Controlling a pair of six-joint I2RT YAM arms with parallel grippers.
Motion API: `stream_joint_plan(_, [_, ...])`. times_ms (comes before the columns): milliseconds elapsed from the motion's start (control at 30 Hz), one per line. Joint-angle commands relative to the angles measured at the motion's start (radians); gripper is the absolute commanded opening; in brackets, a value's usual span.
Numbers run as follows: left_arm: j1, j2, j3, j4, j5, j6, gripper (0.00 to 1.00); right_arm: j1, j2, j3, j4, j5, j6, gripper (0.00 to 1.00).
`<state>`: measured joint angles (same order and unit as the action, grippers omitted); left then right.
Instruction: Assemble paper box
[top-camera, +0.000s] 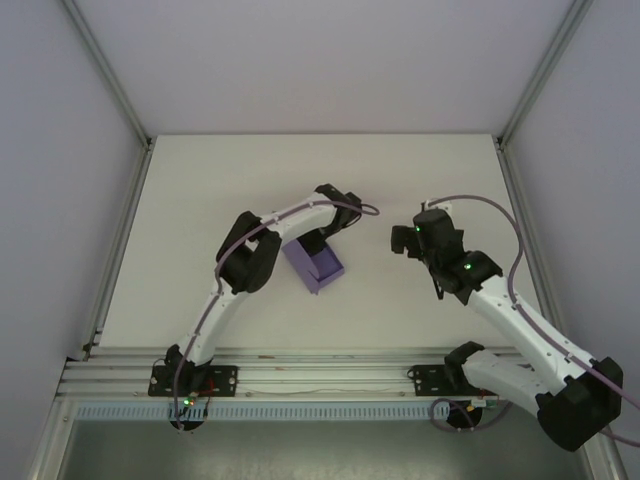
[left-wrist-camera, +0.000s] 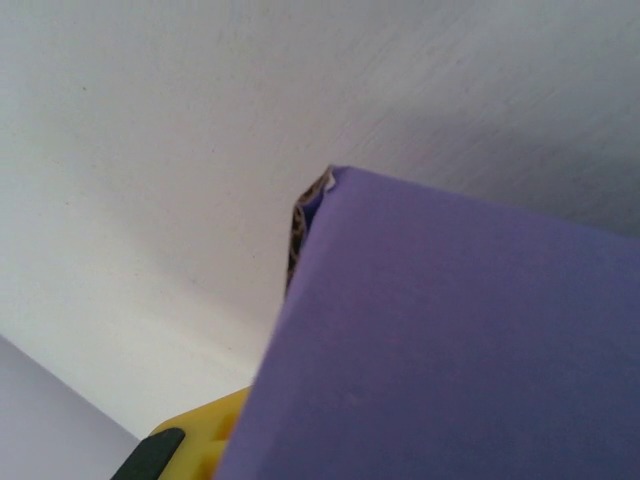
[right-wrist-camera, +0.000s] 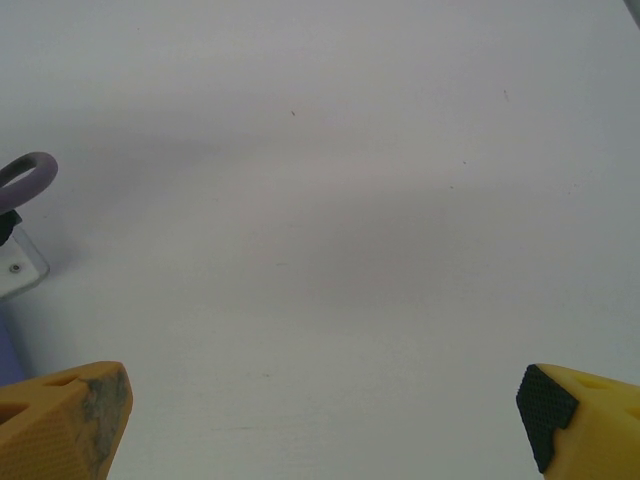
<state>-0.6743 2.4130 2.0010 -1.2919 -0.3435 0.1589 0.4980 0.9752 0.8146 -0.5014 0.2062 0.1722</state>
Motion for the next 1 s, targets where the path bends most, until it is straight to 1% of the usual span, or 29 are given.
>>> stream_joint_plan(0, [-0.004, 0.056, -0.006, 0.121, -0.042, -0.008, 0.0, -0.006, -0.021, -0.015, -0.004, 0.019, -0.001, 1.0])
stream_joint_plan(67, [-0.004, 0.034, -0.003, 0.133, -0.038, 0.0, 0.0, -0.007, -0.031, -0.018, -0.002, 0.017, -0.005, 1.0])
stream_joint_plan(100, [-0.003, 0.019, -0.001, 0.129, -0.024, 0.01, 0.06, -0.006, -0.035, -0.018, -0.002, 0.015, -0.005, 1.0])
stream_joint_plan(133, [-0.003, -0.004, -0.001, 0.131, -0.018, 0.02, 0.15, -0.008, -0.039, -0.015, -0.008, 0.007, -0.008, 1.0])
stream_joint_plan(167, [-0.004, -0.027, 0.0, 0.131, -0.008, 0.033, 0.22, -0.008, -0.043, -0.014, -0.011, -0.001, -0.01, 1.0])
stream_joint_plan(200, [-0.004, -0.049, 0.001, 0.126, 0.004, 0.044, 0.33, -0.009, -0.049, -0.011, -0.013, -0.006, -0.012, 1.0])
stream_joint_plan(233, [-0.004, -0.077, 0.004, 0.118, 0.022, 0.06, 0.39, -0.009, -0.055, -0.012, -0.016, -0.013, -0.013, 1.0])
stream_joint_plan(267, [-0.004, -0.102, 0.005, 0.109, 0.048, 0.074, 0.43, -0.008, -0.062, -0.011, -0.017, -0.027, -0.018, 1.0])
stream_joint_plan(333, [-0.004, -0.15, 0.005, 0.08, 0.129, 0.106, 0.55, -0.009, -0.076, -0.014, -0.022, -0.053, -0.022, 1.0])
stream_joint_plan(400, [-0.004, -0.197, -0.01, 0.078, 0.185, 0.131, 0.62, -0.009, -0.089, -0.017, -0.027, -0.086, -0.035, 1.0])
stream_joint_plan(467, [-0.007, -0.248, -0.019, 0.095, 0.215, 0.133, 0.69, -0.008, -0.101, -0.019, -0.026, -0.107, -0.039, 1.0])
stream_joint_plan(500, [-0.005, -0.271, -0.018, 0.105, 0.239, 0.133, 0.75, -0.01, -0.104, -0.019, -0.025, -0.118, -0.045, 1.0])
stream_joint_plan(533, [-0.005, -0.296, -0.018, 0.123, 0.265, 0.133, 0.98, -0.01, -0.103, -0.017, -0.021, -0.13, -0.051, 0.99])
stream_joint_plan(567, [-0.005, -0.32, -0.018, 0.144, 0.282, 0.127, 1.0, -0.009, -0.101, -0.015, -0.014, -0.14, -0.056, 1.0])
stream_joint_plan(633, [0.0, -0.365, -0.01, 0.182, 0.333, 0.106, 1.0, -0.01, -0.081, -0.023, 0.021, -0.182, -0.09, 1.0])
stream_joint_plan(667, [0.006, -0.389, -0.009, 0.207, 0.343, 0.085, 1.0, -0.01, -0.059, -0.025, 0.036, -0.213, -0.122, 1.0])
stream_joint_plan(733, [0.03, -0.453, -0.028, 0.284, 0.329, 0.009, 1.0, -0.01, 0.017, -0.007, 0.054, -0.26, -0.184, 1.0])
stream_joint_plan(833, [0.107, -0.588, -0.11, 0.413, 0.327, -0.151, 1.0, -0.01, 0.17, 0.08, 0.07, -0.322, -0.307, 1.0])
stream_joint_plan(900, [0.176, -0.696, -0.222, 0.503, 0.329, -0.251, 1.0, -0.01, 0.301, 0.166, 0.092, -0.374, -0.394, 1.0])
stream_joint_plan(967, [0.245, -0.796, -0.349, 0.574, 0.337, -0.321, 1.0, -0.009, 0.428, 0.261, 0.093, -0.448, -0.499, 1.0])
